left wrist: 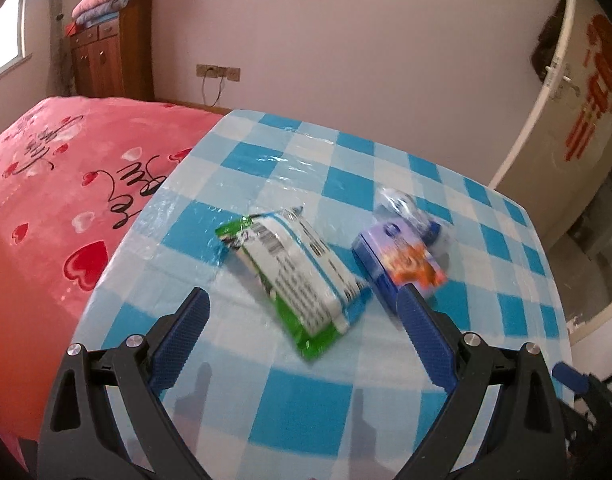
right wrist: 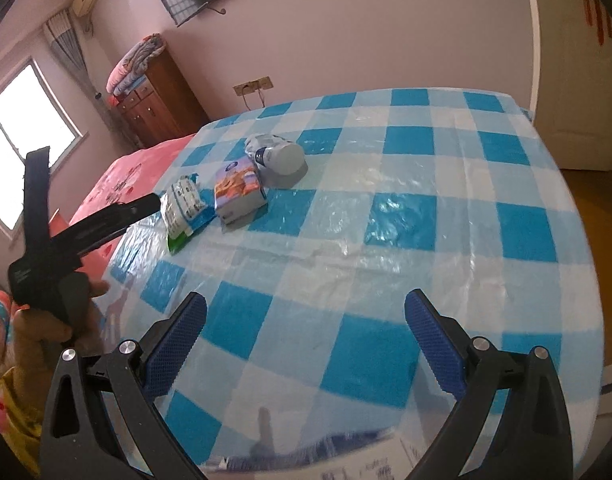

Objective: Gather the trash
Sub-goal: 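Grasp the green-and-white wrapper with the left tool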

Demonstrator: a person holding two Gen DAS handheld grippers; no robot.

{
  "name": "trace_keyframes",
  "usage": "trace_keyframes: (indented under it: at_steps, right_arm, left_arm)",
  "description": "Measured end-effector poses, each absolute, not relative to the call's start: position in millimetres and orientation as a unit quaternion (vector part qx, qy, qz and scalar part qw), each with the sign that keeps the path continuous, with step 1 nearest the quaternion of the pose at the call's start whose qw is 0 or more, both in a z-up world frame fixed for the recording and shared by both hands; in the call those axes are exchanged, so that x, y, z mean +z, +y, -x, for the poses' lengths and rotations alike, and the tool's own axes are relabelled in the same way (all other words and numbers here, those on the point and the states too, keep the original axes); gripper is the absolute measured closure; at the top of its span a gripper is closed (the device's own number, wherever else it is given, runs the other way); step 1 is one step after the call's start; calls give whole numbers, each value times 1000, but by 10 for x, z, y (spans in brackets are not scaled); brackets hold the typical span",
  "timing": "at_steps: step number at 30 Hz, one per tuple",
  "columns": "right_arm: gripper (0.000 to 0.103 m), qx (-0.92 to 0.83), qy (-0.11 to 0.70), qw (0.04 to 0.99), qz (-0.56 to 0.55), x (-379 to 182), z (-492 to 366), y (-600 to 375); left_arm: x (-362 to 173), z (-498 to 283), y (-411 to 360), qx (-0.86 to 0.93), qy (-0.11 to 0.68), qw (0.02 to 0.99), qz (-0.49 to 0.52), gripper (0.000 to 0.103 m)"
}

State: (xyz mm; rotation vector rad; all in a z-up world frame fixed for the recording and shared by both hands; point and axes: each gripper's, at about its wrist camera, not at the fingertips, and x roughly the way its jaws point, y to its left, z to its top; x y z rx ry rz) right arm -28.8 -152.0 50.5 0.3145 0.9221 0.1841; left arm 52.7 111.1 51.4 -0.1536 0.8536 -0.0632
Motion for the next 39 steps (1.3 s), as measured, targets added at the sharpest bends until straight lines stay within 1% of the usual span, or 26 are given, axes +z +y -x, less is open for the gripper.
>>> trace_keyframes:
  at_steps: [7,9,13,15,18,27,28,29,30,32,35,37,39]
  right_arm:
    - [5,111,443,878,-142,502,-88,-1453]
    - [5,115,442,879,-139,506,-202,-1433]
    - [5,128,448,877,-120,472,-444,-1323]
    - [5,132,451,875,-117,442,-538,-1295]
    - [5,134,450,875,-113,425,-694,-1268]
    - [7,155,460,866,-117,316,-956,-1107]
    - [9,158,461,866,-115,300,-970,-1079]
    - [18,160,463,864,-112,281,-987,-1046]
    - [22,163,469,861,-110,252,-1012,-1008]
    - [23,164,476,857,-109,203,-1053,-956]
    - [23,169,479,855,-107,168,-1081,-902]
    - [23,169,477,856,-101,170,-1092,-859]
    - [23,170,475,859,-93,180,-1104,-812]
  left_arm:
    - [382,-871,1158,-12,430,896,105,8]
    - [361,-935,1150,-4,430,897,103,12]
    - [305,-1041,1161,1,436,893,112,16]
    - [278,-1072,1162,7,438,892,111,24]
    - [240,-1105,1169,7,442,890,114,29]
    - [220,-1097,1073,15,440,895,72,33]
    - [221,-1092,1074,15,439,896,72,34]
    - [222,-1086,1078,14,438,896,71,34]
    - [220,-1083,1079,14,437,897,71,34]
    - [218,-1076,1072,14,435,898,66,35]
    - [219,-1063,1061,8,434,899,63,43]
    - [222,-1056,1068,6,434,898,66,44]
    - [224,-1051,1071,2,434,898,69,50]
